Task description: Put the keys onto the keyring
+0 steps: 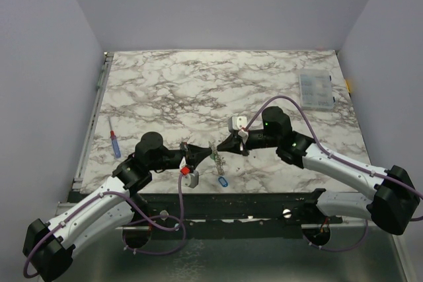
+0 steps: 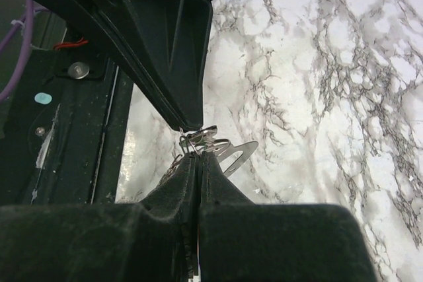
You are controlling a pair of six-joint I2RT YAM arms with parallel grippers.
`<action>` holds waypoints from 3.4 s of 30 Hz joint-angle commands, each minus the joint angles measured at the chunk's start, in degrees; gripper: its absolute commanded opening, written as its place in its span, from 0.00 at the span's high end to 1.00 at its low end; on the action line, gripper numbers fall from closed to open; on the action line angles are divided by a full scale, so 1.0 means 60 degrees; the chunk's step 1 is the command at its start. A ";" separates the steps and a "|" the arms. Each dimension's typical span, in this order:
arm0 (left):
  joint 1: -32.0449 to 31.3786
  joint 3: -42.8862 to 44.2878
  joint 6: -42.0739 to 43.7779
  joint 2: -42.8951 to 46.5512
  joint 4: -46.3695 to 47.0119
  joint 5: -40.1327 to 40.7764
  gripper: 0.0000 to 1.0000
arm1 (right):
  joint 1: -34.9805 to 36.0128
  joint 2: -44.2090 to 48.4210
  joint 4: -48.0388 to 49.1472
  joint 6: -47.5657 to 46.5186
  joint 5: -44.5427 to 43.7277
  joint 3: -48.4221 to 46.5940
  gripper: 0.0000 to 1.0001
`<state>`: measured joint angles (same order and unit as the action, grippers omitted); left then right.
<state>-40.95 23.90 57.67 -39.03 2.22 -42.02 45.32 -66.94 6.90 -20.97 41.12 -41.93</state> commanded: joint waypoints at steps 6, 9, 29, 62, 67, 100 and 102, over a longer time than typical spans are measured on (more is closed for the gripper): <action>-0.0030 0.0327 -0.0200 -0.0055 -0.0165 -0.0336 0.96 | -0.0017 0.0276 0.1081 0.0305 -0.0910 0.0077 0.99; -0.0031 0.0317 -0.0289 -0.0078 -0.0151 -0.0276 0.89 | -0.0009 0.0316 0.1214 0.0389 -0.0826 0.0115 0.99; -0.0031 -0.0384 -0.3072 0.0545 0.2419 0.1937 0.57 | -0.0009 0.0515 0.1397 0.0395 -0.1483 0.0171 0.99; 0.0327 -0.0146 -0.8168 -0.1135 0.5193 0.0915 0.64 | -0.0009 0.1780 0.4382 0.1326 -0.2135 0.1686 0.99; 0.0321 -0.0225 -0.8258 -0.1196 0.5504 0.1206 0.63 | -0.0009 0.1698 0.4424 0.1336 -0.2065 0.1704 0.99; 0.0325 -0.0175 -0.8469 -0.1764 0.6098 0.1321 0.98 | -0.0013 0.1297 0.4811 0.1452 -0.1427 0.1759 0.99; 0.0323 -0.0161 -0.8465 -0.1785 0.6103 0.1331 1.00 | -0.0010 0.1291 0.4826 0.1445 -0.1406 0.1773 0.99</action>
<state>-39.11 21.98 7.42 -49.34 37.26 -33.82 45.30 -58.96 32.91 -12.86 31.20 -31.75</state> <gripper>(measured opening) 0.045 0.022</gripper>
